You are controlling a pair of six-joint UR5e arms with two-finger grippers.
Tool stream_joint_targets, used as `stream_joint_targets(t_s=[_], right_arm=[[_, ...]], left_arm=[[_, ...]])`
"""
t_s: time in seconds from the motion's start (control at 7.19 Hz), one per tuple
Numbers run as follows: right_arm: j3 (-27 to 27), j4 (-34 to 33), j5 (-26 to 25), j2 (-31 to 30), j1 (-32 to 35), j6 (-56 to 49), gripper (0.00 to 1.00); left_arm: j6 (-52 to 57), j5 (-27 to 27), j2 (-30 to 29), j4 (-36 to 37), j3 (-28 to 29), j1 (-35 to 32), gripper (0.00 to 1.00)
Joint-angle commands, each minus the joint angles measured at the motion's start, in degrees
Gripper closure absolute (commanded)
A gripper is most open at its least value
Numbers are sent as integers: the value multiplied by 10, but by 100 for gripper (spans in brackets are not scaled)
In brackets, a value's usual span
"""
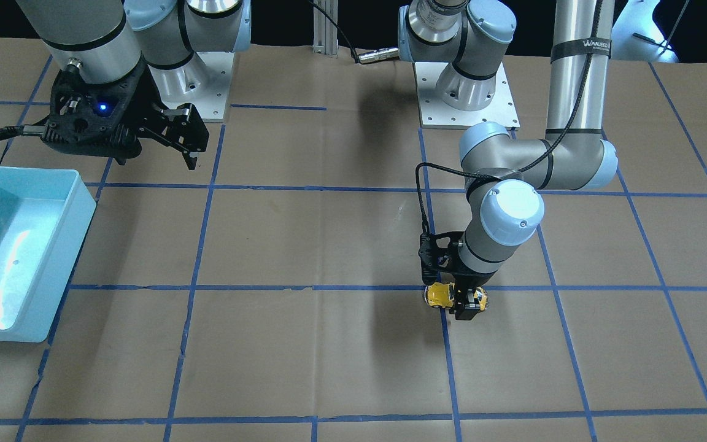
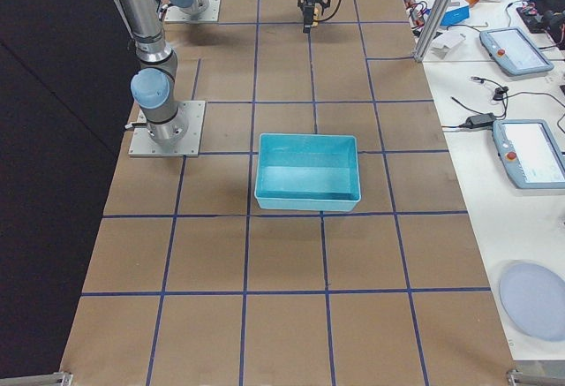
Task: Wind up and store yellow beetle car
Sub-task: 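Hold the car with the left gripper and rotate it on the table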
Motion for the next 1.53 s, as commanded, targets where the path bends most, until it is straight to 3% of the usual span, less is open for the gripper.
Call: stream_joint_targets(t_s=[0.0,0.7,0.97,1.39], right_arm=[[1,0,0,1,-1,0,0],[1,0,1,2,-1,0,0],[1,0,3,1,-1,2,0],[1,0,3,1,-1,2,0]], left_arm=[[3,2,3,-1,3,3,67],[-24,-10,20,-1,2,7,76],[-27,-89,34,-4,-8,16,78],[-27,-136,33,-6,-10,18,78]])
